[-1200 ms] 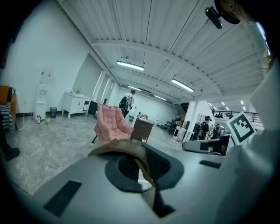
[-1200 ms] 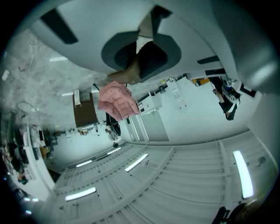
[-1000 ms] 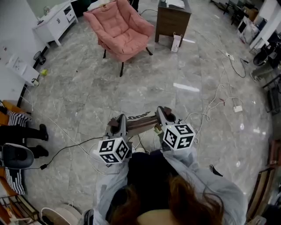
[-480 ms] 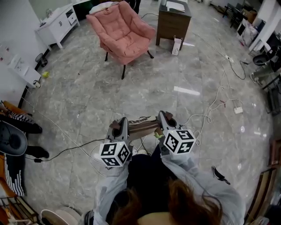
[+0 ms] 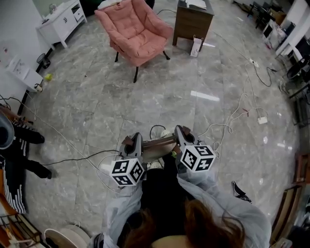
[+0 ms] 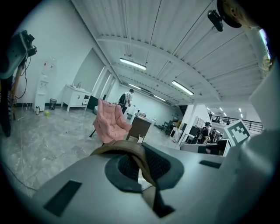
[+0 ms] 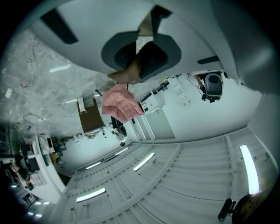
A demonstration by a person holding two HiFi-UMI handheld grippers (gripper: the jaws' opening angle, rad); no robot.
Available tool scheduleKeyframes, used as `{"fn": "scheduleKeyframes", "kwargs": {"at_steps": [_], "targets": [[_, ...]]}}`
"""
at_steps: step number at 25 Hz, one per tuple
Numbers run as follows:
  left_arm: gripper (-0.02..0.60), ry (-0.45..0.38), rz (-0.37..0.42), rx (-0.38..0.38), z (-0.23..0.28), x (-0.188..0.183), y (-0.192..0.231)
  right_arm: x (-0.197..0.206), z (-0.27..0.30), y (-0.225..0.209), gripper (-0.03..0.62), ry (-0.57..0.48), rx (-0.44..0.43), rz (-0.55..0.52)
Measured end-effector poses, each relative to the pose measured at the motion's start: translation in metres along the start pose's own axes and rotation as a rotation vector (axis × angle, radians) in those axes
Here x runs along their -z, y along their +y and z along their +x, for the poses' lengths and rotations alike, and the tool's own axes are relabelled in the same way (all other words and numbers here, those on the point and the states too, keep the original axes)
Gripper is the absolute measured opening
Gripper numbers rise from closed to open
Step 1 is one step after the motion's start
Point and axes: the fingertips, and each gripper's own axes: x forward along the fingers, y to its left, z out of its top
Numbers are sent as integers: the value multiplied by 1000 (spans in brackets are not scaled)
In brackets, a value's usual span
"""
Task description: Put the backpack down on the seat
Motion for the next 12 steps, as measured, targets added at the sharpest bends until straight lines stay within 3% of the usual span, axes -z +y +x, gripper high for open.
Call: {"fn": "scheduleKeyframes", "kwargs": {"at_steps": [8,12], "targets": [[14,6,5,-29,52,-15,20,-22,56,-17,9,13,-32,19],[14,-8,9,-56,88,-32,33,-51,94,-25,9,20,-45,42]]}}
